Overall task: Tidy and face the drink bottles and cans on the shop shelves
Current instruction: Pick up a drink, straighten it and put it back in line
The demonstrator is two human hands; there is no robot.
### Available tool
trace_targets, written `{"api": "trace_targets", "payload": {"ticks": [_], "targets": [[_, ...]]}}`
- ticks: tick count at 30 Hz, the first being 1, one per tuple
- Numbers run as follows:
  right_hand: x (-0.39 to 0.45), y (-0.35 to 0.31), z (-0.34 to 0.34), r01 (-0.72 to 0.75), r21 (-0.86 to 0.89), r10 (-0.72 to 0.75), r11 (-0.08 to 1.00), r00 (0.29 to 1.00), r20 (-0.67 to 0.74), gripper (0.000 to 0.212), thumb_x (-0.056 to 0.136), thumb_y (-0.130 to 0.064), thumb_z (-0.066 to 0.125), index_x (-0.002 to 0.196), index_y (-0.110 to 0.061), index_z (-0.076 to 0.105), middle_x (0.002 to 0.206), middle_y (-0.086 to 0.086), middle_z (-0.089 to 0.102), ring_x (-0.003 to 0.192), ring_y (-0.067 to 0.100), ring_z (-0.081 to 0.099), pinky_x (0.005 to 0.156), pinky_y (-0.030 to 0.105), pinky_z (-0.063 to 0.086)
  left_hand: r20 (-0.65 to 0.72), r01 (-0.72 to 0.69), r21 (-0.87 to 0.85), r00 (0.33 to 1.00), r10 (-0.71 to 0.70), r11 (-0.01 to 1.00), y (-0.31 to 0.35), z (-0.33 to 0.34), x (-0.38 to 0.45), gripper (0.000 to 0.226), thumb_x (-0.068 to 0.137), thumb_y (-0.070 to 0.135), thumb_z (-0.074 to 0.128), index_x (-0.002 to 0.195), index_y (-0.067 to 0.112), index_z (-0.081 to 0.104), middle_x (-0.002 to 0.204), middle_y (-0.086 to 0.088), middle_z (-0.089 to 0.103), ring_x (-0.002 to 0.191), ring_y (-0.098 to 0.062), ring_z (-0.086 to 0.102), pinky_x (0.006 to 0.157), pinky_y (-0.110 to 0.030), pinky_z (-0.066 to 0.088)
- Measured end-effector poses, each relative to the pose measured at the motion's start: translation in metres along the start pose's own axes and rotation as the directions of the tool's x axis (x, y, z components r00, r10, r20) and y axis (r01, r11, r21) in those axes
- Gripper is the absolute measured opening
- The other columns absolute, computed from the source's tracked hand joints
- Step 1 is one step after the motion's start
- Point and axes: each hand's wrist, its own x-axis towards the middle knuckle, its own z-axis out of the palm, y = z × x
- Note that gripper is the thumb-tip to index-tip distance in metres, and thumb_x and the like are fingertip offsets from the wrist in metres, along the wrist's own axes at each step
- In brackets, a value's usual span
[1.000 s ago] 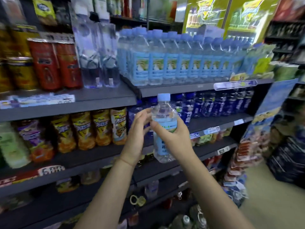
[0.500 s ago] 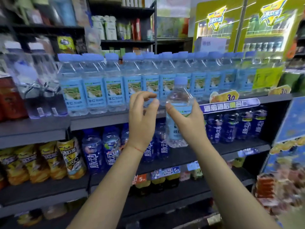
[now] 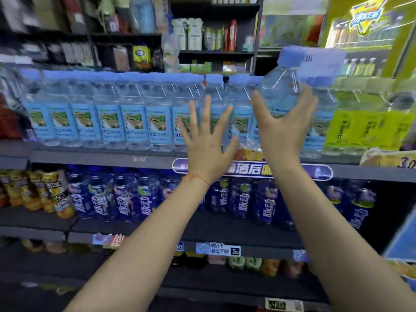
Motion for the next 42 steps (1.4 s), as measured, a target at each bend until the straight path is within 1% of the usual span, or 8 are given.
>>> {"api": "trace_targets", "payload": {"ticks": [4, 9, 17, 21, 28, 35, 39, 42], "targets": [[0.027, 0.022, 0.002, 0.044, 0.008, -0.044, 0.999, 0.999, -0.003, 0.087, 0.079, -0.066, 0.066, 0.146, -0.019, 0.036, 0.125, -0.002, 0.031, 0.12, 0.012, 0.03, 0.093, 0.023, 0.027, -0.002, -0.012, 0.257, 1.0, 0.013, 0.966, 0.004, 0.014, -0.001, 0.064, 0.093, 0.061, 0.04, 0.153, 0.044, 0.022, 0.165, -0.012, 0.001, 0.151, -0.038, -0.006, 0.113, -0.07, 0.001], [0.033, 0.038, 0.012, -0.014, 0.016, 0.011, 1.0, 0.99, 0.141, 0.09, 0.08, -0.062, 0.068, 0.149, -0.017, 0.033, 0.139, 0.007, 0.039, 0.132, 0.021, 0.033, 0.085, 0.015, 0.02, 0.008, 0.0, 0.291, 1.0, -0.002, 0.957, 0.005, 0.015, -0.001, 0.067, 0.094, 0.061, 0.04, 0.154, 0.041, 0.018, 0.165, -0.012, -0.003, 0.151, -0.035, -0.008, 0.113, -0.07, 0.003], [0.037, 0.051, 0.011, -0.023, -0.196, 0.07, 0.98, 0.969, 0.236, 0.095, 0.077, -0.07, 0.063, 0.149, -0.016, 0.032, 0.146, 0.006, 0.041, 0.134, 0.025, 0.04, 0.082, 0.033, 0.039, 0.023, 0.016, 0.313, 0.999, -0.025, 0.95, 0.009, 0.013, -0.001, 0.07, 0.091, 0.058, 0.043, 0.154, 0.039, 0.019, 0.165, -0.011, -0.004, 0.151, -0.033, -0.009, 0.114, -0.068, 0.001], [0.03, 0.049, 0.009, -0.012, -0.264, 0.075, 0.965, 0.971, 0.227, 0.097, 0.084, -0.066, 0.06, 0.154, -0.011, 0.02, 0.149, 0.012, 0.038, 0.136, 0.029, 0.038, 0.091, 0.041, 0.046, 0.035, 0.019, 0.324, 0.999, -0.032, 0.946, 0.008, 0.014, -0.001, 0.07, 0.091, 0.059, 0.042, 0.154, 0.04, 0.017, 0.165, -0.01, -0.007, 0.151, -0.032, -0.011, 0.114, -0.068, 0.0], [-0.023, 0.018, 0.013, 0.253, -0.168, -0.26, 0.953, 0.965, -0.021, 0.043, 0.09, -0.021, 0.055, 0.129, -0.004, 0.048, 0.129, 0.015, 0.048, 0.118, 0.027, 0.046, 0.1, 0.036, 0.035, 0.138, -0.065, 0.188, 0.99, 0.039, 0.98, -0.006, -0.011, -0.006, 0.068, 0.096, 0.059, 0.04, 0.155, 0.036, 0.015, 0.165, -0.006, -0.008, 0.152, -0.027, -0.011, 0.118, -0.062, 0.002], [-0.109, -0.056, 0.084, 0.215, -0.028, -0.199, 0.976, 0.94, 0.278, 0.033, 0.093, -0.017, 0.053, 0.124, -0.009, 0.05, 0.116, 0.007, 0.054, 0.105, 0.025, 0.053, 0.089, 0.05, 0.046, 0.193, 0.054, 0.043, 0.979, -0.061, 0.998, -0.099, -0.128, -0.049, 0.071, 0.096, 0.051, 0.048, 0.156, 0.036, 0.012, 0.165, 0.0, 0.002, 0.151, -0.022, 0.005, 0.12, -0.047, 0.006], [-0.191, -0.123, 0.157, 0.103, 0.002, -0.085, 0.995, 0.804, 0.589, 0.047, 0.098, -0.024, 0.052, 0.144, -0.02, 0.041, 0.125, 0.003, 0.056, 0.109, 0.022, 0.056, 0.08, 0.034, 0.043, 0.21, 0.196, 0.122, 0.953, -0.219, 0.973, -0.193, -0.221, -0.088, 0.065, 0.095, 0.042, 0.051, 0.153, 0.033, 0.022, 0.157, -0.004, 0.025, 0.14, -0.025, 0.033, 0.11, -0.046, 0.032], [-0.261, -0.171, 0.215, 0.019, 0.046, -0.047, 0.999, 0.681, 0.73, 0.037, 0.1, -0.024, 0.051, 0.137, -0.02, 0.05, 0.105, -0.003, 0.06, 0.087, 0.01, 0.059, 0.069, 0.025, 0.041, 0.267, 0.361, 0.141, 0.883, -0.386, 0.922, -0.282, -0.3, -0.131, 0.041, 0.094, 0.038, 0.053, 0.134, 0.029, 0.051, 0.119, 0.004, 0.059, 0.11, -0.019, 0.059, 0.082, -0.033, 0.048]]}}
